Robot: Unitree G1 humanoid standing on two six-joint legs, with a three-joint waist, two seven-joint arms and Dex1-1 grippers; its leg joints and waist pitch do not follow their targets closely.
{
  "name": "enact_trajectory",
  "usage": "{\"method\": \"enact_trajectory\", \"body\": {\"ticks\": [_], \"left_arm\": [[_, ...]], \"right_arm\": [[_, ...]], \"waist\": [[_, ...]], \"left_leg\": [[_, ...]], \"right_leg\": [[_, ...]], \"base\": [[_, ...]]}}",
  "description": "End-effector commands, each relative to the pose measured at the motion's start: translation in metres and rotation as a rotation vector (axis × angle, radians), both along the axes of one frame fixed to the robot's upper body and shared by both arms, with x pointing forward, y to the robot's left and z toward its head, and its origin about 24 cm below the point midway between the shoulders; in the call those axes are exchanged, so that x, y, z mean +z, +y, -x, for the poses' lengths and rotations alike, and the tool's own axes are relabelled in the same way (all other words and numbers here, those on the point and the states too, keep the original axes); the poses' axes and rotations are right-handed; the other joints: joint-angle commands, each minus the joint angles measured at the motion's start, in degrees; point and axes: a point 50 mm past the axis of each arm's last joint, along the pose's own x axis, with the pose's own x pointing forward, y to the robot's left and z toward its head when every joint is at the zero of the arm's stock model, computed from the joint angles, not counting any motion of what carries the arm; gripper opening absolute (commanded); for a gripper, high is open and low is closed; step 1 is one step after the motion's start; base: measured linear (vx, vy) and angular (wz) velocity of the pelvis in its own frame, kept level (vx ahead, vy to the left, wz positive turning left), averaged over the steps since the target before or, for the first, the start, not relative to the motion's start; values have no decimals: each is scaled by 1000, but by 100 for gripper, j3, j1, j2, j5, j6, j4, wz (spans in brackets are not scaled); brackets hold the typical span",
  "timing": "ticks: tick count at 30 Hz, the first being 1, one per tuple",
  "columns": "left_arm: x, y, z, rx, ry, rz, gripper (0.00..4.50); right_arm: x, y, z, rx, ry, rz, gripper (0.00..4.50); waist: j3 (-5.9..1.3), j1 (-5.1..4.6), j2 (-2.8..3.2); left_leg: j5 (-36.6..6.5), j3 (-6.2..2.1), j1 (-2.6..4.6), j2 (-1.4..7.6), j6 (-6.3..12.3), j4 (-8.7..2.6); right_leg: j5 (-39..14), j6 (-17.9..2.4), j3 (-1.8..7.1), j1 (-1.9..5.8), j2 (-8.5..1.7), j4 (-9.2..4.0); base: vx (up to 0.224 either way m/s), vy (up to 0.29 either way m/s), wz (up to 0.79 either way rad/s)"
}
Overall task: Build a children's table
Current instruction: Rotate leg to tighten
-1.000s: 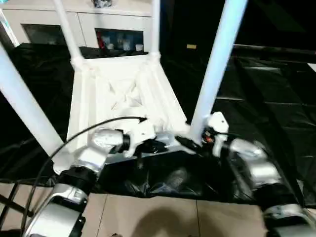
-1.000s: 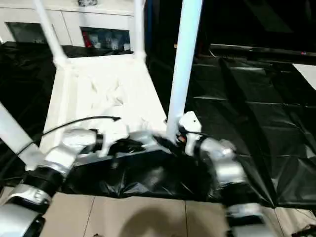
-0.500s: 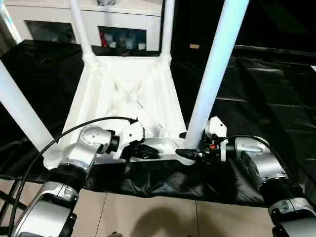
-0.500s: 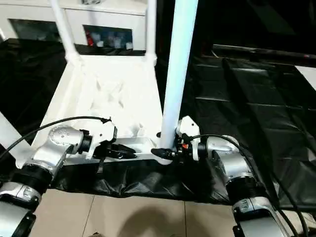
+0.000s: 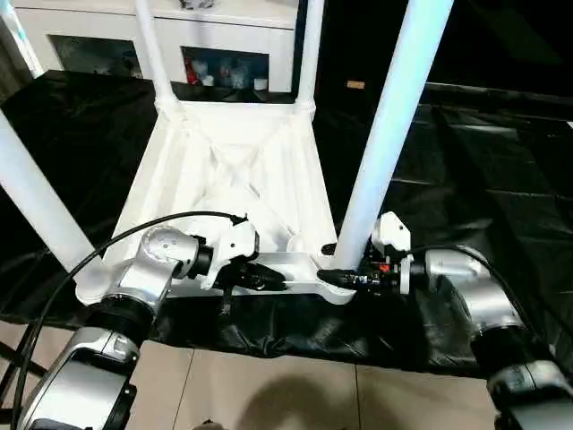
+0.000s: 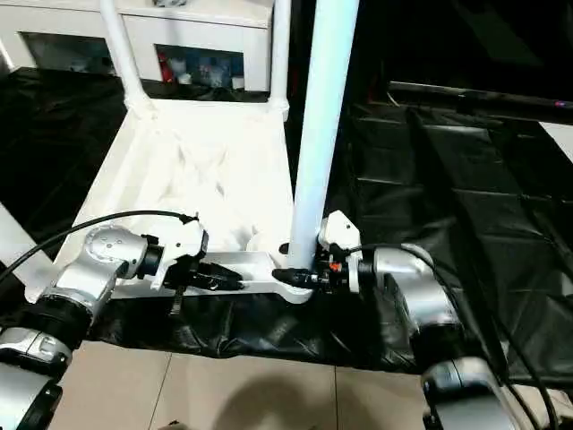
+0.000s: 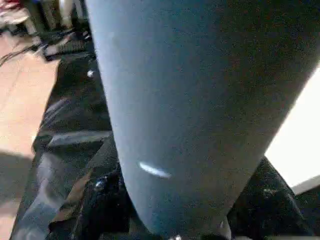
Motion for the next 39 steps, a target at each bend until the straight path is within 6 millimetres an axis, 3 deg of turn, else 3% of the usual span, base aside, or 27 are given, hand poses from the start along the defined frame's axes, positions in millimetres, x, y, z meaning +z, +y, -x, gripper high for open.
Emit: {"method": "enact_trajectory", "body": {"ticks": [1, 2, 3, 5, 7, 8, 11, 13, 15, 16, 18, 23, 25, 28, 30, 33, 39], "left_arm": [[-1, -15, -4, 46, -54, -32, 0], [-2, -21, -5, 70, -62, -29, 0], [-2, -21, -5, 70, -62, -29, 0], [-1, -44, -7, 129, -83, 6, 0], [0, -49, -8, 144, -95, 12, 0], [2, -67, -10, 189, -103, 41, 0], [5, -86, -12, 226, -129, 61, 0], [6, -92, -12, 231, -150, 61, 0], [6, -94, -11, 225, -156, 60, 0], [5, -93, -9, 213, -158, 54, 0], [4, -91, -8, 204, -154, 47, 0], [1, -73, -8, 197, -161, 11, 0], [-1, -56, -8, 174, -151, -28, 0], [-1, -47, -7, 157, -144, -51, 0], [-1, -37, -6, 122, -128, -81, 0], [1, -23, -4, 80, -107, -107, 0], [3, -7, 0, 6, -72, -122, 0]], "right_arm": [[-25, 9, 7, -95, 72, 44, 200], [-28, 13, 5, -161, 58, 41, 200], [-28, 13, 5, -161, 58, 41, 200], [-33, 27, -4, -359, 57, 5, 199], [-34, 32, -7, -414, 66, -5, 199], [-33, 46, -15, -543, 86, -45, 198], [-25, 68, -25, -666, 105, -100, 198], [-18, 78, -28, -685, 86, -124, 198], [-10, 87, -30, -653, 26, -130, 198], [-6, 92, -30, -634, -20, -128, 253], [-5, 90, -30, -637, -26, -138, 267], [-6, 72, -29, -608, -43, -156, 305], [-9, 50, -26, -540, -37, -115, 310], [-10, 39, -24, -492, -31, -86, 345], [-10, 27, -22, -420, -27, -57, 345], [-8, 12, -18, -299, -28, -2, 345], [-5, -2, -11, -120, 3, 57, 345]], "waist": [[-312, -22, -13], [-264, -55, -8], [-256, -64, -8], [-244, -125, -16], [-239, -158, -13], [-229, -200, -5], [-237, -296, -5], [-252, -356, 1], [-268, -381, 3], [-275, -387, -31], [-294, -382, -17], [-315, -375, -46], [-325, -362, -47], [-351, -339, -35], [-364, -316, -27], [-344, -302, -21], [-328, -236, -30]], "left_leg": [[-945, -128, 44, 366, 343, -407], [-1249, -150, 73, 363, 181, -441], [-1437, -161, 97, 346, 115, -445], [-1760, -201, 137, 348, -68, -469], [-1899, -223, 147, 346, -144, -478], [-2024, -238, 137, 328, -155, -476], [-2150, -287, 109, 309, -196, -480], [-2110, -314, 50, 317, -174, -514], [-2100, -295, 53, 316, -112, -509], [-1994, -272, 40, 318, -62, -504], [-1746, -261, 9, 325, 1, -504], [-1422, -202, 6, 320, 216, -459], [-1265, -190, -1, 311, 305, -438], [-791, -164, -10, 325, 481, -412], [-656, -153, 1, 330, 580, -390], [-718, -147, 21, 340, 591, -397], [-947, -143, 40, 354, 405, -408]], "right_leg": [[-1053, -1337, 379, 266, -449, -413], [-1658, -1196, 381, 241, -467, -493], [-2025, -1112, 368, 234, -464, -537], [-2813, -806, 372, 182, -467, -634], [-3014, -726, 353, 166, -465, -655], [-3211, -624, 333, 169, -464, -686], [-3475, -447, 291, 179, -473, -742], [-3223, -445, 274, 220, -470, -737], [-2893, -537, 298, 201, -464, -727], [-2567, -693, 328, 203, -471, -691], [-2132, -830, 351, 240, -469, -629], [-1601, -1086, 378, 248, -451, -557], [-1380, -1179, 377, 269, -444, -524], [-608, -1403, 380, 291, -424, -425], [-306, -1527, 379, 314, -423, -379], [-389, -1571, 375, 304, -420, -393], [-794, -1506, 377, 302, -415, -421]], "base": [[0, 0, 0], [0, 0, 0], [0, 0, 0], [-59, 0, 2], [-58, 7, -1], [-58, 10, -3], [-19, 6, -2], [0, 0, 0], [0, 0, 0], [0, 0, 0], [0, 0, 0], [0, 0, 0], [0, 0, 0], [0, 0, 0], [0, 0, 0], [0, 0, 0], [0, 0, 0]]}}
